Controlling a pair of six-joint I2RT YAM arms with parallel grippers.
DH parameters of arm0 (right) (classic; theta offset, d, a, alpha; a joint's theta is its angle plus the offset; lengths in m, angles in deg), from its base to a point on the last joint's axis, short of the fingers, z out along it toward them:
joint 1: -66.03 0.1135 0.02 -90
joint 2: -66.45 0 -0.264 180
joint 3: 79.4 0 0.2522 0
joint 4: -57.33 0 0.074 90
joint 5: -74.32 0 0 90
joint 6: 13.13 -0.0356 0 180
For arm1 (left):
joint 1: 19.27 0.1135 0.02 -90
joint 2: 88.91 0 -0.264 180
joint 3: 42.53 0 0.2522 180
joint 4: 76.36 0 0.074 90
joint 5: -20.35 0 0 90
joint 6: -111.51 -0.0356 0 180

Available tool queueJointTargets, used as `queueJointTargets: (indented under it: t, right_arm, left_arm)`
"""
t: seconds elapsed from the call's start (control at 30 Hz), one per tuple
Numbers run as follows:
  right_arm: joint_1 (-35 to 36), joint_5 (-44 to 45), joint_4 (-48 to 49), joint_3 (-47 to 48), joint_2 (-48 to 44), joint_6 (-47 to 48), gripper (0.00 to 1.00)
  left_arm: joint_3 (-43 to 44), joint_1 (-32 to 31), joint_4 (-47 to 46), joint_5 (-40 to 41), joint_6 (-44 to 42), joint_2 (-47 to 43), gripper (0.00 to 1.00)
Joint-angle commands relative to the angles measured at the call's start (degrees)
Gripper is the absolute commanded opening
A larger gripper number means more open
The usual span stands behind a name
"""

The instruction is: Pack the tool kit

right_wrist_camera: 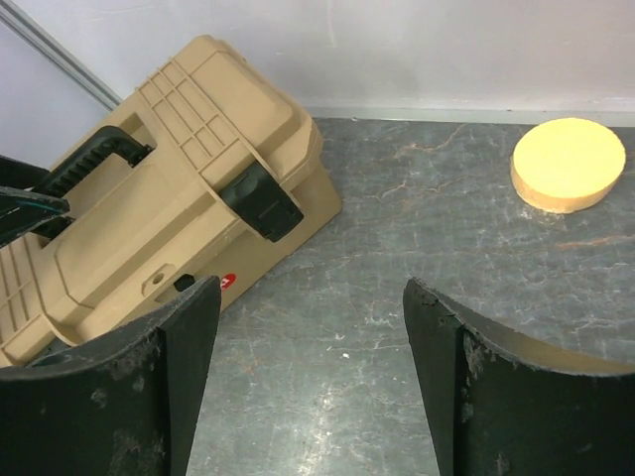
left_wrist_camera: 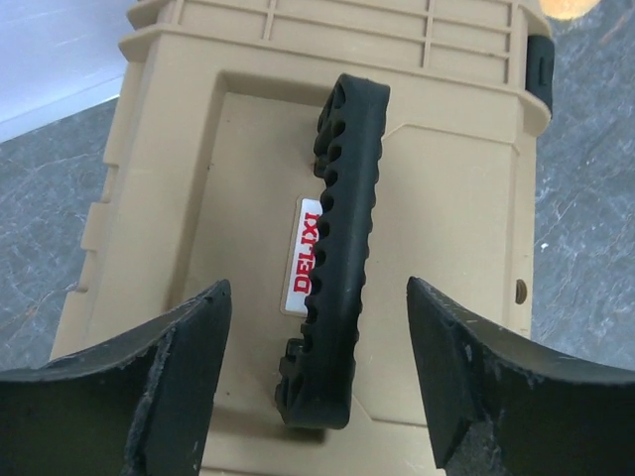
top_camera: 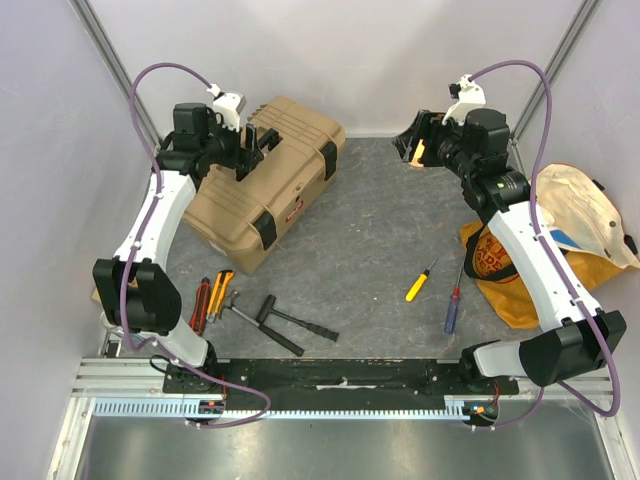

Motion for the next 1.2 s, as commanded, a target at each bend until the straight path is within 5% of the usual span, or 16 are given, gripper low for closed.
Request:
queueJointTargets:
  t: [0.0, 0.17, 0.43, 0.63, 0.77, 1.17]
  right_arm:
    - [0.20, 3.47, 0.75, -0.28, -0.45, 3.75, 0.82]
    - [0.11, 7.88, -0.83, 1.30, -0.37, 6.13, 0.85]
    - [0.11, 6.04, -1.36, 3.24, 1.12, 5.61, 0.86]
    - [0.03, 2.44, 0.48, 1.22, 1.48, 2.98, 0.87]
    - [0.11, 0.67, 2.51, -1.41, 1.56, -0.62, 0.87]
    - [3.10, 1.99, 7.07, -7.48, 4.20, -10.82, 0.82]
  left_arm:
    - [3.52, -0.04, 2.14, -2.88, -5.47, 1.35, 0.74]
    - [3.25, 0.05, 3.03, -2.53, -6.09, 1.97, 0.59]
    - [3.96, -0.48, 3.12, -1.83, -5.57, 4.52, 0.49]
    - [5.10, -3.11, 3.12, 0.27, -4.43, 5.14, 0.13]
    - [6.85, -6.27, 3.73, 4.75, -0.31, 5.22, 0.02]
    - [7.91, -8.57, 2.51, 1.51, 23.69, 4.96, 0.02]
